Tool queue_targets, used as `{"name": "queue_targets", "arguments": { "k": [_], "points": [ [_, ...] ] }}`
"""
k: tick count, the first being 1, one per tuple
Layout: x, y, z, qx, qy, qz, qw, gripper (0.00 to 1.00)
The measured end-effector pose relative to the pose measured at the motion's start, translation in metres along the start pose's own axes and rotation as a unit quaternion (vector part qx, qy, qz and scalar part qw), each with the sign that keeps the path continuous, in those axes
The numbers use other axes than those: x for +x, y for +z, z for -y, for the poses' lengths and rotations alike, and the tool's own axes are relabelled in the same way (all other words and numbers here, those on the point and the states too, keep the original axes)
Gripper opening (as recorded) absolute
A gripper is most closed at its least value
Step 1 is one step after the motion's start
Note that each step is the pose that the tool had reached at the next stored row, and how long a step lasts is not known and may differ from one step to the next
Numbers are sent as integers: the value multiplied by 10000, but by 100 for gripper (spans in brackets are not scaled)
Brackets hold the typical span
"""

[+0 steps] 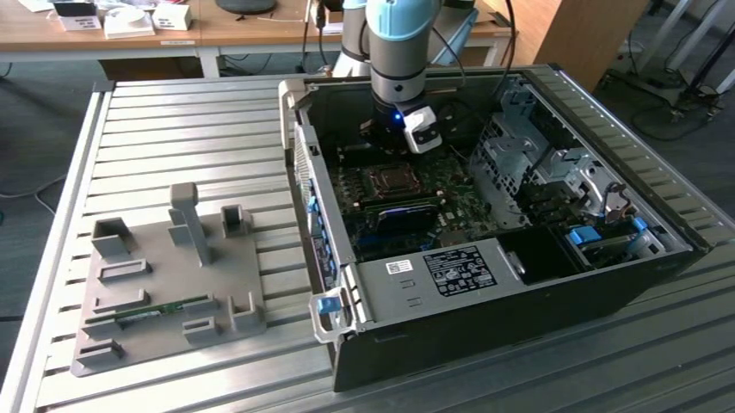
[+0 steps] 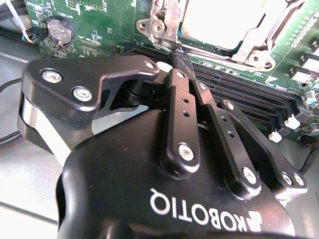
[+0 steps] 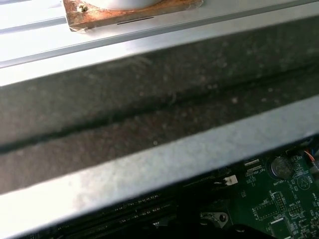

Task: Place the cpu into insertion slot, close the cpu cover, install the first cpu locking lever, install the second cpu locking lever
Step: 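Install the first cpu locking lever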

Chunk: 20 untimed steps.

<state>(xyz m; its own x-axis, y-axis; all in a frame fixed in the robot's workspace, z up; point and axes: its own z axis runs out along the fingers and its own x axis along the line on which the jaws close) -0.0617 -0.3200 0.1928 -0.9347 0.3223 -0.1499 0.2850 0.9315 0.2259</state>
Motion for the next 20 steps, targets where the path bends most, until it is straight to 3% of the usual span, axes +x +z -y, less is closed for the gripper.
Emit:
{"name": "queue_targets", "arguments": {
  "k": [16,20],
  "points": [
    [-2,7,15,-6,-1,8,10000,11],
    [-3,6,15,-52,9,-6,10000,11]
  ]
}}
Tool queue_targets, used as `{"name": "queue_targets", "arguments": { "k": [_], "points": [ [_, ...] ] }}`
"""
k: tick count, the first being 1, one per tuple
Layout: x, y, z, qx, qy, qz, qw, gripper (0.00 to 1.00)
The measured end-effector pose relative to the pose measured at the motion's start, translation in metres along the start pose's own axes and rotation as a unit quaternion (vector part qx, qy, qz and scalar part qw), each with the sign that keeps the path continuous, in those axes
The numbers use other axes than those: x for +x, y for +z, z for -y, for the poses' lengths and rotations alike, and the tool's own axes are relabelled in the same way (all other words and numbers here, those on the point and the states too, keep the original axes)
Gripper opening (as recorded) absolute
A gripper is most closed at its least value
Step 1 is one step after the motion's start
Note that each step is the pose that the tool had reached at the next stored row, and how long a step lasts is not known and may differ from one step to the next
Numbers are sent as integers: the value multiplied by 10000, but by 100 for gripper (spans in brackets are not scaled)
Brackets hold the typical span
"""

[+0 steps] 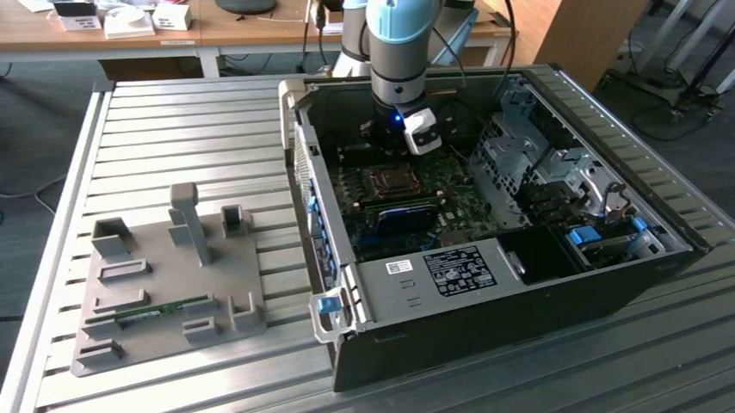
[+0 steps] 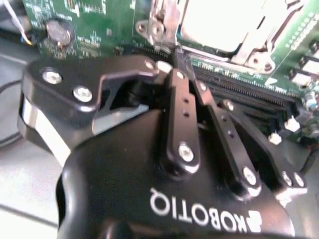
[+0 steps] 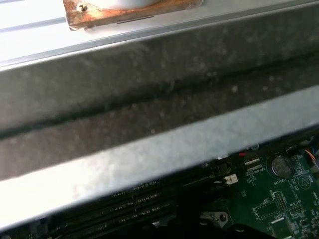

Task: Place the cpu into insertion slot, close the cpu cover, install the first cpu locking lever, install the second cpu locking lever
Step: 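Install the first cpu locking lever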

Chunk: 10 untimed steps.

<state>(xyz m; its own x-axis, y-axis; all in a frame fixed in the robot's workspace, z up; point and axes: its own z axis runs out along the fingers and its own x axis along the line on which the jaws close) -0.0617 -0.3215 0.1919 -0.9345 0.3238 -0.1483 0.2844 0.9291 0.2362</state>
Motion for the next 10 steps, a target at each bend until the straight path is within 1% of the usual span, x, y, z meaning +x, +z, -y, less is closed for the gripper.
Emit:
{"name": "queue_targets", "arguments": {
  "k": [2,4,7,10],
  "points": [
    [0,-1,-1,-34,8,-10,10000,11],
    [0,-4,-3,-49,12,-13,10000,11],
    [-4,-28,-8,-49,12,-14,10000,11],
    [-11,-71,-18,-48,12,-14,10000,11]
  ]
}}
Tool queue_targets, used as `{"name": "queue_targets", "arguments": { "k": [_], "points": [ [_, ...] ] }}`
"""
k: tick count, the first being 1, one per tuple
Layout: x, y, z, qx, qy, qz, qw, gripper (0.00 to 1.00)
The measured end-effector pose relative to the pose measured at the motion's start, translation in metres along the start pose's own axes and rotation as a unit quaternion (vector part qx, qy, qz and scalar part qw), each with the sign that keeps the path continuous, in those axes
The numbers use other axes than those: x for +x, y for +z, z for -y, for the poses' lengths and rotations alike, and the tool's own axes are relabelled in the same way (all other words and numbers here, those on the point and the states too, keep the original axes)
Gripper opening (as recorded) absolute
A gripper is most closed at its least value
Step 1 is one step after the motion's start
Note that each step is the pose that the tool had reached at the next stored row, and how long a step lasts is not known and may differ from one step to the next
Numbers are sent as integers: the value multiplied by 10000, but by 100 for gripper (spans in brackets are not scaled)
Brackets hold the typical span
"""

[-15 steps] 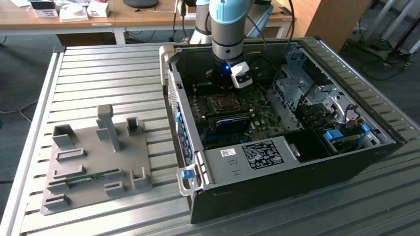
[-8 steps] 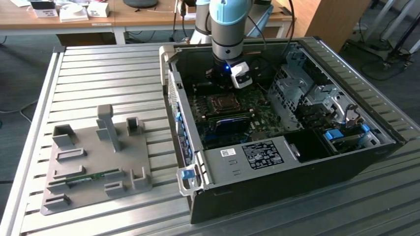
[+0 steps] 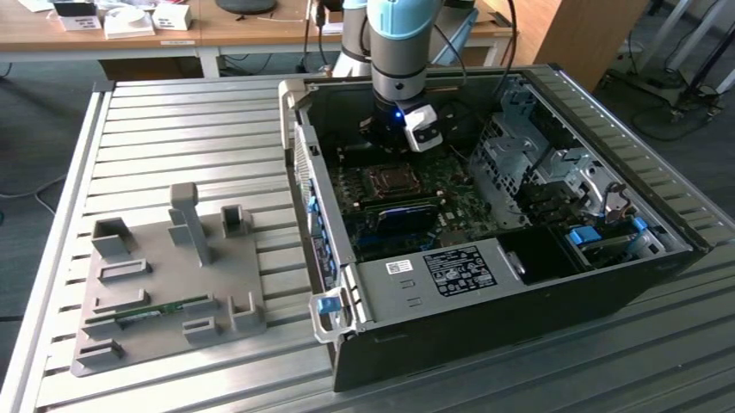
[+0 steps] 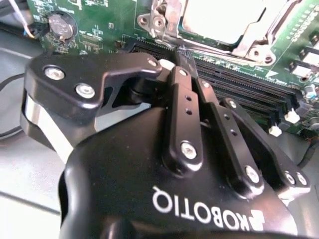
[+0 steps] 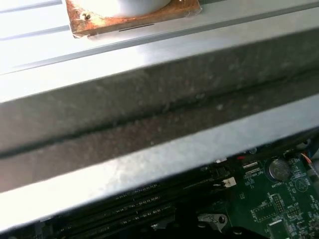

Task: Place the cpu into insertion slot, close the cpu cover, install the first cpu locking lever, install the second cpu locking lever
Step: 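Install the first cpu locking lever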

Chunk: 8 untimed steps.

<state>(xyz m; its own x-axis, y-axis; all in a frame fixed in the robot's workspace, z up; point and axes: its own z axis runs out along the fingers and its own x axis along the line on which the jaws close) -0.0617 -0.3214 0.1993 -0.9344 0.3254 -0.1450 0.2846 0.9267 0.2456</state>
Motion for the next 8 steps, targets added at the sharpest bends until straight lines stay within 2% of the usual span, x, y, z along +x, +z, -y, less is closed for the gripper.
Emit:
{"name": "queue_targets", "arguments": {
  "k": [8],
  "points": [
    [-18,-117,-30,0,3,1,10000,11]
  ]
}}
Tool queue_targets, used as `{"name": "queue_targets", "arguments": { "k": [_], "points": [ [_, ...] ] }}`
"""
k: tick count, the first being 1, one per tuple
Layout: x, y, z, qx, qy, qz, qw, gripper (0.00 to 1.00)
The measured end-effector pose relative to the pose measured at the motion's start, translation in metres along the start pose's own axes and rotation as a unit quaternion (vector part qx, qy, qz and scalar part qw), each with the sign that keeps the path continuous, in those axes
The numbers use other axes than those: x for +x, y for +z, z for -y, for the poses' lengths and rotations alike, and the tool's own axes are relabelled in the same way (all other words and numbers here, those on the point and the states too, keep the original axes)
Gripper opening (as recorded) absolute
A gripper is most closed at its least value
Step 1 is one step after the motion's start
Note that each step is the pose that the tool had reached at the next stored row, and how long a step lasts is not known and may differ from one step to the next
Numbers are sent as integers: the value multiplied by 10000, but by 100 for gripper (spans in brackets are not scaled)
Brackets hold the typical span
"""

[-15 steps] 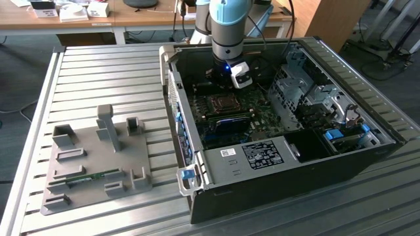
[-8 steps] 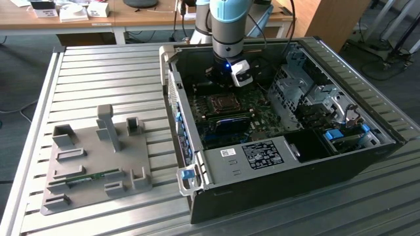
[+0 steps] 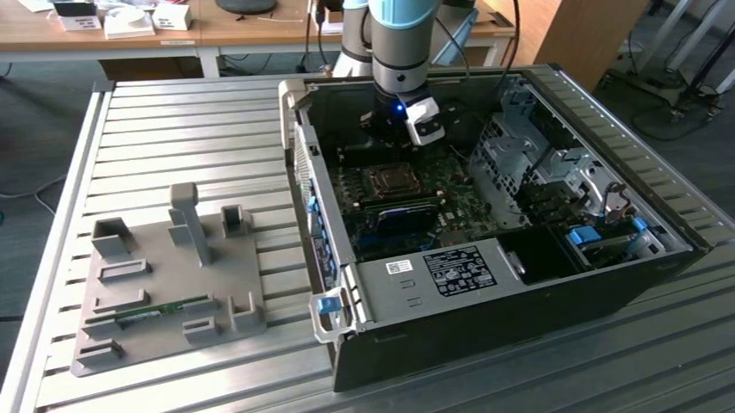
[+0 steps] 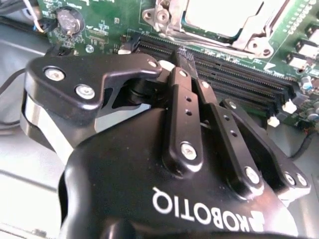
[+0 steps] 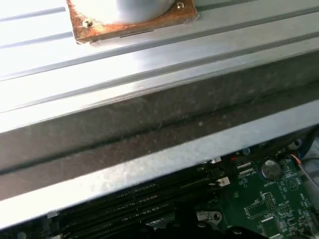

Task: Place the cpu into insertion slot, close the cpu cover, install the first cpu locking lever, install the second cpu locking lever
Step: 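Install the first cpu locking lever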

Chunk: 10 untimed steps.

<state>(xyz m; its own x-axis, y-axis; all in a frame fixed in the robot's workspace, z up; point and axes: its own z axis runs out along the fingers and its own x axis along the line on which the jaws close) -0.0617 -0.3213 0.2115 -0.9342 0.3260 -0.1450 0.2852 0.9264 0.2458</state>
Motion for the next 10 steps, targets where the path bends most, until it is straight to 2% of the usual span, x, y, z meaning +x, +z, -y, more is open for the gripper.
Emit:
{"name": "queue_targets", "arguments": {
  "k": [4,10],
  "points": [
    [-11,-75,-19,1,5,1,10000,11],
    [-12,-77,-20,1,6,2,10000,11]
  ]
}}
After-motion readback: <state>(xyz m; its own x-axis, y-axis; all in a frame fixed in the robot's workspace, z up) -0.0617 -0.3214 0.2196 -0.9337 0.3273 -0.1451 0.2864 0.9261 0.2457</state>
